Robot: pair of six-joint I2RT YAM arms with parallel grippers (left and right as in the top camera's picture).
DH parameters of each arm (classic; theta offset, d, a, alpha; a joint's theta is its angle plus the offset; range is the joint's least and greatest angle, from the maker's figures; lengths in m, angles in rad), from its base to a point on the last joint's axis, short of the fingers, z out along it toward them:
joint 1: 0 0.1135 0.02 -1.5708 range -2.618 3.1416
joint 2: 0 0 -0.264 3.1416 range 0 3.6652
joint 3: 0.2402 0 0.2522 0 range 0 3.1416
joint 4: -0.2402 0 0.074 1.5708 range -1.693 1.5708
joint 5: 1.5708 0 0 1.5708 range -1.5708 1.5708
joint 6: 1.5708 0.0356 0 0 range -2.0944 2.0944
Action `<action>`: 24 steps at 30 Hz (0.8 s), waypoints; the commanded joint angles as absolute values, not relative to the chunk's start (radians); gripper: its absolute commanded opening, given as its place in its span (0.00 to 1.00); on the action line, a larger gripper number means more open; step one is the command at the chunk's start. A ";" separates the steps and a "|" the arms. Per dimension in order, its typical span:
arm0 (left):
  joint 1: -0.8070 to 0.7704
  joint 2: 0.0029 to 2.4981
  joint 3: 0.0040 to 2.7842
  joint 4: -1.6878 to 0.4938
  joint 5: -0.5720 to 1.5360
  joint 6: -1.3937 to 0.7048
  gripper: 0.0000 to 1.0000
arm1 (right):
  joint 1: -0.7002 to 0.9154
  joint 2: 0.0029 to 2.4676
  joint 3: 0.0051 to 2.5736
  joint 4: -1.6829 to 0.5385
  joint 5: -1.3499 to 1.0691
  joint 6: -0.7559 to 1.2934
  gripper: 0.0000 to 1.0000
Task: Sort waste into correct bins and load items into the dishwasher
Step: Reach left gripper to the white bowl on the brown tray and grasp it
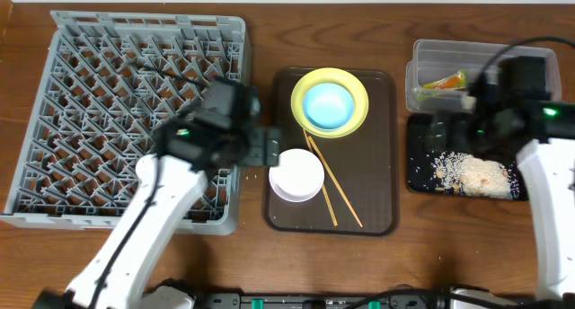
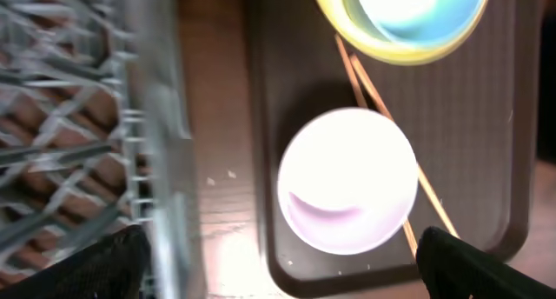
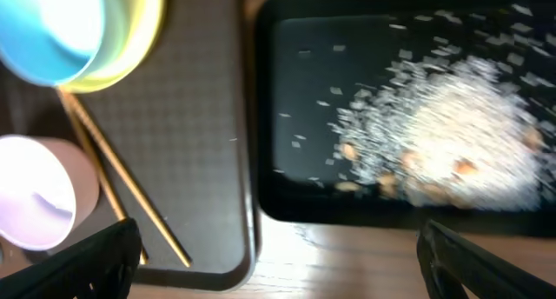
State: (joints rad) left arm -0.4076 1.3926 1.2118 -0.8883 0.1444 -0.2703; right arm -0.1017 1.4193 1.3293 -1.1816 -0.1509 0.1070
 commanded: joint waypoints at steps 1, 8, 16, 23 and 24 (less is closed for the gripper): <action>-0.472 1.457 1.229 -0.874 0.124 -0.294 0.99 | -0.165 1.404 1.354 -1.202 -0.162 0.126 0.99; -0.591 1.588 1.228 -0.768 0.156 -0.313 0.96 | -0.193 1.405 1.354 -1.205 -0.162 0.126 0.99; -0.739 1.758 1.228 -0.705 0.141 -0.312 0.88 | -0.193 1.405 1.353 -1.205 -0.162 0.126 0.99; -0.797 1.853 1.228 -0.696 0.038 -0.313 0.64 | -0.193 1.405 1.353 -1.208 -0.162 0.126 0.99; -0.801 1.864 1.228 -0.697 0.022 -0.312 0.62 | -0.193 1.405 1.353 -1.209 -0.162 0.126 0.99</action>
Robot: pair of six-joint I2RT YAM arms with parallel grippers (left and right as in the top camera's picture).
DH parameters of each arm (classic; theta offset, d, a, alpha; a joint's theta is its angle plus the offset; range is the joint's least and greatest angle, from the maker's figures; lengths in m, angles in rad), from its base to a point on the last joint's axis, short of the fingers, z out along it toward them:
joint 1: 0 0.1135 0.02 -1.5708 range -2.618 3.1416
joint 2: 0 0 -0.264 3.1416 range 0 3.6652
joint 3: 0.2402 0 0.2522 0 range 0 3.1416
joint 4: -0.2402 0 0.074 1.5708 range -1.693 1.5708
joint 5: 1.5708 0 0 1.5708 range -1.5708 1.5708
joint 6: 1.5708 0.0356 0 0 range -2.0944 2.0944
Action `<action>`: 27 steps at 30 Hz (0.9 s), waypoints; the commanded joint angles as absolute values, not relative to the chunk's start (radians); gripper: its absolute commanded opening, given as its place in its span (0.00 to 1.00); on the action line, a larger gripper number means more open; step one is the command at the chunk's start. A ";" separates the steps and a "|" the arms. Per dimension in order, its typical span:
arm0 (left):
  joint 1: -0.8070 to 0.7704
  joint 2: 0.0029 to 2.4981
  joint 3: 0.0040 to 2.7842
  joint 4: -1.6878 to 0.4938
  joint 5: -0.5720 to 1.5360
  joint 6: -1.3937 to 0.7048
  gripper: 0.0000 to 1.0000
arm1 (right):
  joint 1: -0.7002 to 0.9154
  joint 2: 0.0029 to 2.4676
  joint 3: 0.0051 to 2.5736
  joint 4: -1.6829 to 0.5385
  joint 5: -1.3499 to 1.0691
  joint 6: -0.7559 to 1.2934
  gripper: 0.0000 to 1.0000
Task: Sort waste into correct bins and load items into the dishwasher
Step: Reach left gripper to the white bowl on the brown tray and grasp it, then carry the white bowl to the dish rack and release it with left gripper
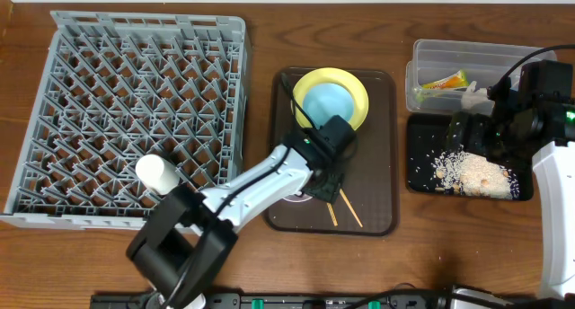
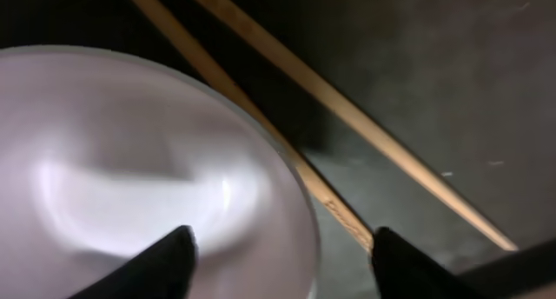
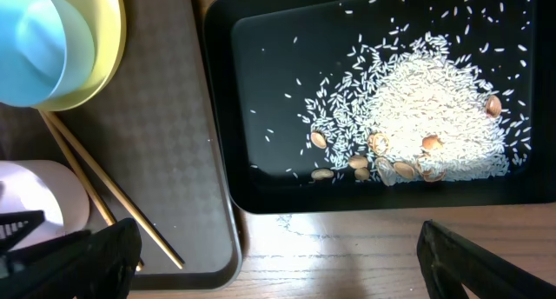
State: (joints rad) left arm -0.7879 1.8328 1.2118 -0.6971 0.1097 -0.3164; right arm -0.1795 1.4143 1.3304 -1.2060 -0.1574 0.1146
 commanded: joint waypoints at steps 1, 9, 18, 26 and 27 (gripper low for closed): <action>-0.805 1.874 1.228 -0.697 0.007 -0.312 0.59 | -0.193 1.405 1.353 -1.209 -0.162 0.126 0.99; -0.869 1.936 1.228 -0.701 -0.150 -0.311 0.34 | -0.193 1.405 1.353 -1.213 -0.162 0.126 0.99; -0.903 1.919 1.234 -0.717 -0.215 -0.308 0.08 | -0.193 1.405 1.353 -1.213 -0.162 0.126 0.99; -0.884 1.748 1.316 -0.810 -0.274 -0.269 0.08 | -0.193 1.405 1.353 -1.213 -0.162 0.126 0.99; -0.873 1.714 1.316 -0.809 -0.274 -0.263 0.07 | -0.193 1.405 1.353 -1.213 -0.162 0.126 0.99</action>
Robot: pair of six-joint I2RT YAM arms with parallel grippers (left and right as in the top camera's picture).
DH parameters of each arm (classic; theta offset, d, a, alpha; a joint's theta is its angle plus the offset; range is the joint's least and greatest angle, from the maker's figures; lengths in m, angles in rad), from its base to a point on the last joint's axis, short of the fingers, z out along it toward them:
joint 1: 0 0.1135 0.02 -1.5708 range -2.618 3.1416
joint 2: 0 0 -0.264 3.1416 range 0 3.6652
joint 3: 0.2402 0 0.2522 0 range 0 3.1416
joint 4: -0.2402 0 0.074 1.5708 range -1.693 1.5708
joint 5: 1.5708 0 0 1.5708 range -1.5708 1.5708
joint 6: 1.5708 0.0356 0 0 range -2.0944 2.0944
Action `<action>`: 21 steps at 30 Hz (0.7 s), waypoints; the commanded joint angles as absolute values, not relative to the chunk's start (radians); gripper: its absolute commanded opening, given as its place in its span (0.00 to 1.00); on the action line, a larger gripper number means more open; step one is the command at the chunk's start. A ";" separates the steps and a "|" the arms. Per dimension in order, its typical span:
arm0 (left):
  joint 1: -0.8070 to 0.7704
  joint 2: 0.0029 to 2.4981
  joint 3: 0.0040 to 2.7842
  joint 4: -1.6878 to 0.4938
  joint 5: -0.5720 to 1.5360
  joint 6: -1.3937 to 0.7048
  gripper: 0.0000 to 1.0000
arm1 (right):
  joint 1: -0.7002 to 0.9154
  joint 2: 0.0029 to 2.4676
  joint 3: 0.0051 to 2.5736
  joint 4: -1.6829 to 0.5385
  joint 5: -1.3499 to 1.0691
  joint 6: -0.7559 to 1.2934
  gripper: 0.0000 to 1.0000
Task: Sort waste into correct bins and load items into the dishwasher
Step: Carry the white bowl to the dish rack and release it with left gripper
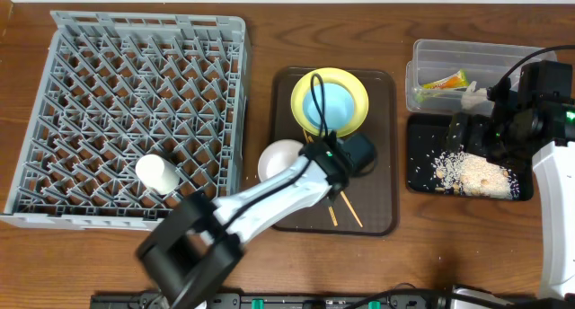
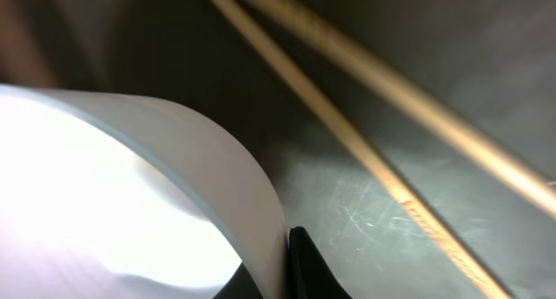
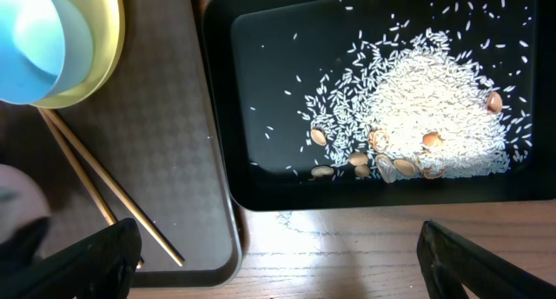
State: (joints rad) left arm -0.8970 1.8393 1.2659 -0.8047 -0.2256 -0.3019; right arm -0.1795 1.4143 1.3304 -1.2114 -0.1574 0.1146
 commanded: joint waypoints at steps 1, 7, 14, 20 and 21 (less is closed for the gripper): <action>-0.859 1.686 1.316 -0.810 -0.274 -0.263 0.07 | -0.193 1.405 1.353 -1.213 -0.162 0.126 0.99; -0.622 1.503 1.316 -0.805 -0.065 -0.150 0.08 | -0.193 1.405 1.353 -1.214 -0.162 0.126 0.99; -0.221 1.446 1.316 -0.794 0.487 -0.013 0.08 | -0.193 1.405 1.353 -1.216 -0.162 0.126 0.99; 0.092 1.480 1.315 -0.786 0.924 0.072 0.08 | -0.193 1.405 1.353 -1.216 -0.162 0.126 0.99; 0.128 1.488 1.315 -0.782 0.969 0.076 0.07 | -0.193 1.405 1.353 -1.216 -0.162 0.126 0.99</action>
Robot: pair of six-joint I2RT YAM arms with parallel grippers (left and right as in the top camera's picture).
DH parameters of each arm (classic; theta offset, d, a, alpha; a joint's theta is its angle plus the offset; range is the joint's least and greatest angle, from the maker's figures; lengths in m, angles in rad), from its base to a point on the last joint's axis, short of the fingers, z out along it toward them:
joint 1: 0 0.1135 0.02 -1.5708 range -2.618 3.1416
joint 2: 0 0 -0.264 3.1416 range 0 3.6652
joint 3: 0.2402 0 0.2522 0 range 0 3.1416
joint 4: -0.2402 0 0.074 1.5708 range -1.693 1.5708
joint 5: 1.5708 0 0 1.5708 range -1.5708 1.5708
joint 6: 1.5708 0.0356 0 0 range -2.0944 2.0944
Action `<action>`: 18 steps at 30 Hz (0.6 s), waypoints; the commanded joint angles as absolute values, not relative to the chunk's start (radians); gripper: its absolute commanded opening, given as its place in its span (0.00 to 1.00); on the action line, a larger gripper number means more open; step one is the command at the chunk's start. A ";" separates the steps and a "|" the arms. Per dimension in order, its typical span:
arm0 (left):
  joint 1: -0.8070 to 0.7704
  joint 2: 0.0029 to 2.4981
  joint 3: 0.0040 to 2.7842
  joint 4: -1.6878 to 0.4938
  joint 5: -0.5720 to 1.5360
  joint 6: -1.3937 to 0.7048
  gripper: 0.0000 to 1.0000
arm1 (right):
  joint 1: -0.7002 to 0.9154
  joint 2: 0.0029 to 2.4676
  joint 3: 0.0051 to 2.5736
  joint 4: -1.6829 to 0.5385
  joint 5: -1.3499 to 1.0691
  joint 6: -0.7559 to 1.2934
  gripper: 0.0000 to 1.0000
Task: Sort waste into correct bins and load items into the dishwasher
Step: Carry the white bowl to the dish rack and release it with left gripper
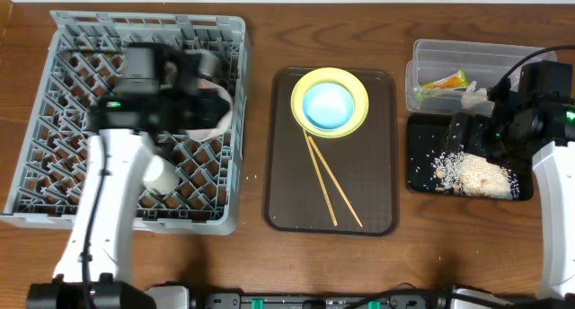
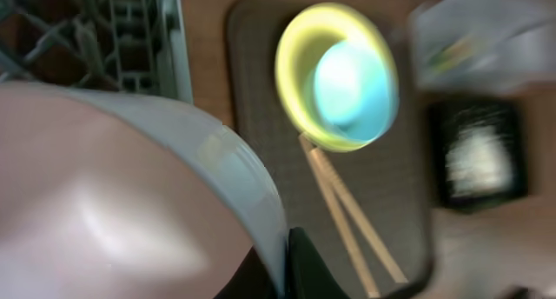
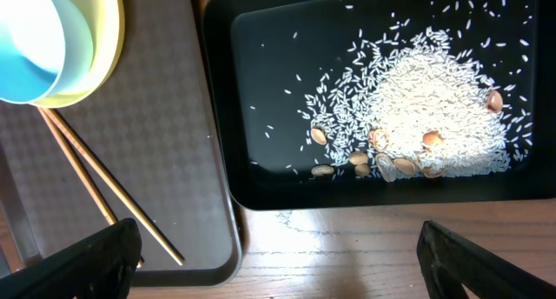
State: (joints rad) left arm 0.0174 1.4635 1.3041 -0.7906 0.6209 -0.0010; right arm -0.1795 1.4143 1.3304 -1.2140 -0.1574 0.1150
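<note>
My left gripper point(image 1: 205, 101) is shut on the rim of a white bowl point(image 1: 218, 111) and holds it tilted over the right part of the grey dish rack point(image 1: 54, 120). In the left wrist view the white bowl point(image 2: 113, 203) fills the lower left, pinched by my left gripper point(image 2: 285, 266). A yellow bowl point(image 1: 358, 92) with a blue bowl point(image 1: 328, 103) inside and two chopsticks point(image 1: 331, 189) lie on the brown tray point(image 1: 377, 183). My right gripper point(image 3: 278, 251) stands open over the edge of the black tray of rice point(image 3: 391, 99).
A white cup point(image 1: 162, 173) lies in the rack's lower part. A clear bin point(image 1: 458, 56) with wrappers stands at the back right, behind the black tray point(image 1: 418, 170). Bare wood shows between the rack and the brown tray.
My left gripper was low on the brown tray, shut on the white bowl's rim. Now it holds that bowl over the right side of the rack. The right arm has not moved.
First my left gripper hung open above the white bowl at the tray's left. Then its fingers were down at the bowl's rim, then shut on it. Now the bowl is over the rack. The right gripper shifted slightly over the rice tray and stayed.
</note>
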 commanded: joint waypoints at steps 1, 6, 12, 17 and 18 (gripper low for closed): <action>0.171 1.499 1.315 -0.775 1.016 0.075 0.08 | -0.193 1.405 1.353 -1.216 -0.162 0.126 0.99; 0.315 1.576 1.315 -0.709 1.237 0.075 0.08 | -0.193 1.405 1.353 -1.222 -0.162 0.126 0.99; 0.416 1.715 1.315 -0.573 1.404 0.020 0.08 | -0.193 1.405 1.353 -1.232 -0.162 0.126 0.99; 0.468 1.847 1.315 -0.429 1.572 -0.061 0.08 | -0.193 1.405 1.353 -1.236 -0.162 0.126 0.99; 0.474 1.873 1.315 -0.420 1.572 -0.066 0.08 | -0.193 1.405 1.353 -1.236 -0.162 0.126 0.99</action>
